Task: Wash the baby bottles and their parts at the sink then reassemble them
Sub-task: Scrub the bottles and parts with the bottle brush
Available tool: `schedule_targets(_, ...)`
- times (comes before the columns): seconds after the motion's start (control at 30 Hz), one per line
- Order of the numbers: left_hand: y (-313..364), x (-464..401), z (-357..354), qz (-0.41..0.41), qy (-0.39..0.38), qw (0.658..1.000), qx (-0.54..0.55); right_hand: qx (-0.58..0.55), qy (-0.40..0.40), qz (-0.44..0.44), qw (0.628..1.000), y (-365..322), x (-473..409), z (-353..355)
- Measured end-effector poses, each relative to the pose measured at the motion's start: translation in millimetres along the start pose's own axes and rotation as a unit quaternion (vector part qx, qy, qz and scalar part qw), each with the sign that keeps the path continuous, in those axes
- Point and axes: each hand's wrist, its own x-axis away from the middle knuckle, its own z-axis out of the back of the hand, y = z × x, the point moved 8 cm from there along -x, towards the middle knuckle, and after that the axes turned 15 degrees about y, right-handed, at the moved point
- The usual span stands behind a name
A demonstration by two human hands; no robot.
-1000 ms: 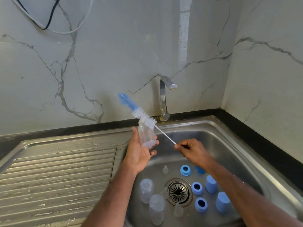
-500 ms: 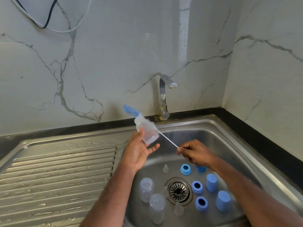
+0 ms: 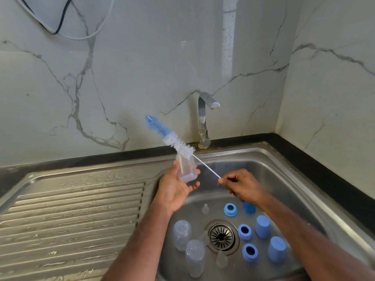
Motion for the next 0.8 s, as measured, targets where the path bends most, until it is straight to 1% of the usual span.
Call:
schedule_targets(0.07, 7.5, -3.6, 1.7, 0.003, 0.018, 0.998, 0.059, 0.008, -0.072, -0.018, 0.997, 8.7, 3.9, 2.8)
schedule_targets(0.1, 11.9, -5.3, 4.6, 0.002, 0.021, 0.996, 0.085, 0.025, -0.100, -0.020, 0.994, 12.5, 6.9, 3.7)
schedule_targets(0.13, 15.4, -6.7, 8.7, -0.003, 0.021, 0.996, 0.089, 0.043, -0.111, -0.015, 0.993, 14.1, 8.6, 3.4)
schedule_targets(0.17, 17.2, -6.2, 11.9, -0.010, 0.021, 0.997, 0.070, 0.052, -0.104, -0.005, 0.993, 13.1, 8.8, 1.5)
schedule_targets(0.2, 16.3, -5.7, 12.9, -0.016, 0.019, 0.999, 0.035, 0.056, -0.078, 0.011, 0.995, 9.7, 6.7, -0.7)
schedule_targets(0.27, 9.3, -1.8, 10.4, -0.029, 0.010, 0.999, -0.031, 0.069, 0.003, 0.050, 0.996, -0.8, 0.2, -1.7)
schedule_targets(0.3, 6.8, 0.3, 7.9, -0.030, 0.007, 0.999, -0.038, 0.069, 0.029, 0.056, 0.996, -2.7, -2.4, 0.9)
schedule_targets(0.33, 6.9, 1.1, 6.5, -0.031, 0.008, 0.999, -0.029, 0.057, 0.027, 0.048, 0.997, -1.9, -2.8, 3.1)
schedule_targets(0.4, 13.9, 0.6, 6.2, -0.039, 0.012, 0.999, 0.005, 0.021, -0.046, 0.006, 0.999, 6.2, 3.4, 4.7)
schedule_targets(0.43, 18.6, -0.5, 6.7, -0.046, 0.012, 0.999, 0.020, 0.023, -0.084, -0.008, 0.996, 9.5, 8.1, 5.0)
schedule_targets(0.47, 21.8, -1.5, 7.4, -0.051, 0.013, 0.998, 0.027, 0.038, -0.103, -0.007, 0.994, 11.5, 10.7, 5.3)
schedule_targets(0.5, 22.9, -1.8, 8.5, -0.051, 0.014, 0.998, 0.030, 0.057, -0.099, 0.004, 0.994, 11.7, 10.5, 5.3)
schedule_targets(0.6, 17.8, 0.1, 7.2, -0.029, 0.003, 0.998, 0.053, 0.089, -0.004, 0.050, 0.995, 6.0, -0.6, 1.9)
schedule_targets(0.67, 15.6, 2.1, 4.3, -0.008, 0.007, 0.996, 0.089, 0.087, 0.033, 0.061, 0.994, 2.5, -4.5, 1.0)
schedule_targets(0.73, 19.1, -0.8, 6.0, -0.009, 0.014, 0.994, 0.110, 0.073, 0.001, 0.047, 0.996, 4.9, -2.5, 3.3)
schedule_targets(0.8, 20.6, -3.0, 9.2, -0.013, 0.011, 0.997, 0.081, 0.048, -0.037, 0.025, 0.998, 9.2, 1.5, 9.4)
